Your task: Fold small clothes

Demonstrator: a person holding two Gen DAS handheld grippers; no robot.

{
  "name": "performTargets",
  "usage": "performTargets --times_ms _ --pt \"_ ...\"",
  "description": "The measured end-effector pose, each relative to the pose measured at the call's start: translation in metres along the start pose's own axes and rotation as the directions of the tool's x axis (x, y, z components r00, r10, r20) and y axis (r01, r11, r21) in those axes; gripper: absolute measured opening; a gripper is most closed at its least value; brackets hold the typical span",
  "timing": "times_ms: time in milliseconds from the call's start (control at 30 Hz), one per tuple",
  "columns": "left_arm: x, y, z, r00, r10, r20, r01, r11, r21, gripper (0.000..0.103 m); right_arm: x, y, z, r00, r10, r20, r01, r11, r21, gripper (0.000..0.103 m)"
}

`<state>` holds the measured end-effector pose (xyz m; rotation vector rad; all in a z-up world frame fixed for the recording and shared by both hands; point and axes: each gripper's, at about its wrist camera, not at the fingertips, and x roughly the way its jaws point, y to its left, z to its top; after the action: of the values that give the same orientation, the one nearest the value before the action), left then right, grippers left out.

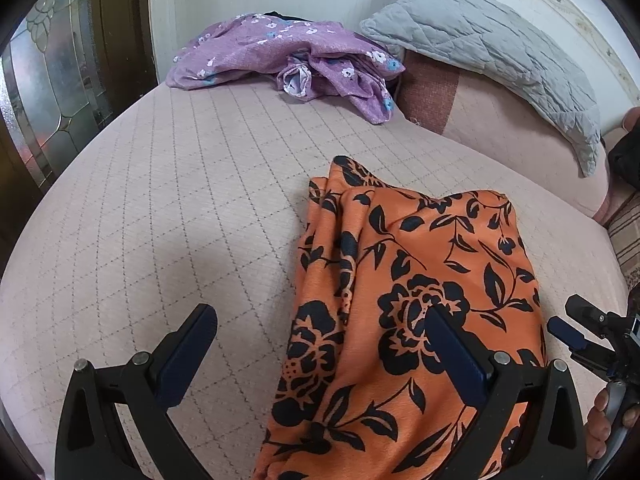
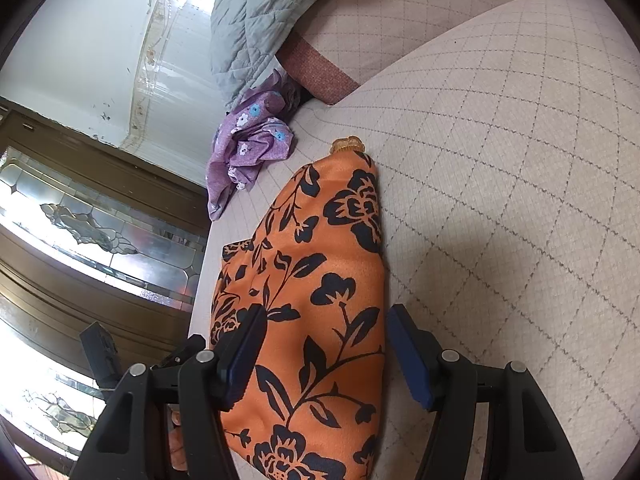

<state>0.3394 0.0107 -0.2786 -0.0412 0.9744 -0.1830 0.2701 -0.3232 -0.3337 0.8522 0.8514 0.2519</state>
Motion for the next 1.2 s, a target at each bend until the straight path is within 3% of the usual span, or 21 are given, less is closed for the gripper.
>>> performTargets --times_ms 367,500,667,767,867,933,1033,1200 --pt "0.008 -0.001 0.001 1.000 -0.004 -0.018 0.003 1.000 -0.014 0.103 0.002 -0.005 0.001 1.000 0.003 -0.003 -0.002 1.000 0.011 0.066" --pt "0.017 -0.001 0.000 0.994 -0.085 -0.063 0.082 0.996 -0.046 0.103 0.007 -0.007 0.001 1.000 0.006 -0.016 -0.006 1.000 0.020 0.068" --pt "0.034 0.003 -0.003 0.961 -0.238 -0.141 0.223 0.968 -0.113 0.103 0.023 -0.014 -0.001 0.998 0.017 -0.056 -0.014 0.999 0.052 0.074" --pt "0.042 0.006 -0.005 0.947 -0.278 -0.162 0.255 0.955 -0.151 0.103 0.035 -0.015 -0.002 0.997 0.050 -0.063 -0.046 0.996 0.074 0.077" --pt "0.045 0.005 -0.006 0.946 -0.281 -0.162 0.259 0.954 -0.149 0.103 0.042 -0.008 -0.004 0.997 0.056 -0.057 -0.054 0.997 0.049 0.079" --pt "0.045 0.003 -0.008 0.947 -0.279 -0.159 0.256 0.955 -0.148 0.100 0.045 -0.002 -0.008 0.998 0.041 -0.055 -0.041 0.999 0.010 0.079" --pt "0.047 -0.001 -0.009 0.960 -0.234 -0.154 0.217 0.969 -0.121 0.085 0.049 0.005 -0.012 0.998 0.038 -0.058 -0.039 0.999 -0.020 0.077" --pt "0.042 -0.003 -0.011 0.972 -0.206 -0.115 0.195 0.976 -0.101 0.055 0.056 0.016 -0.018 0.999 0.001 -0.052 -0.005 0.997 -0.082 0.048"
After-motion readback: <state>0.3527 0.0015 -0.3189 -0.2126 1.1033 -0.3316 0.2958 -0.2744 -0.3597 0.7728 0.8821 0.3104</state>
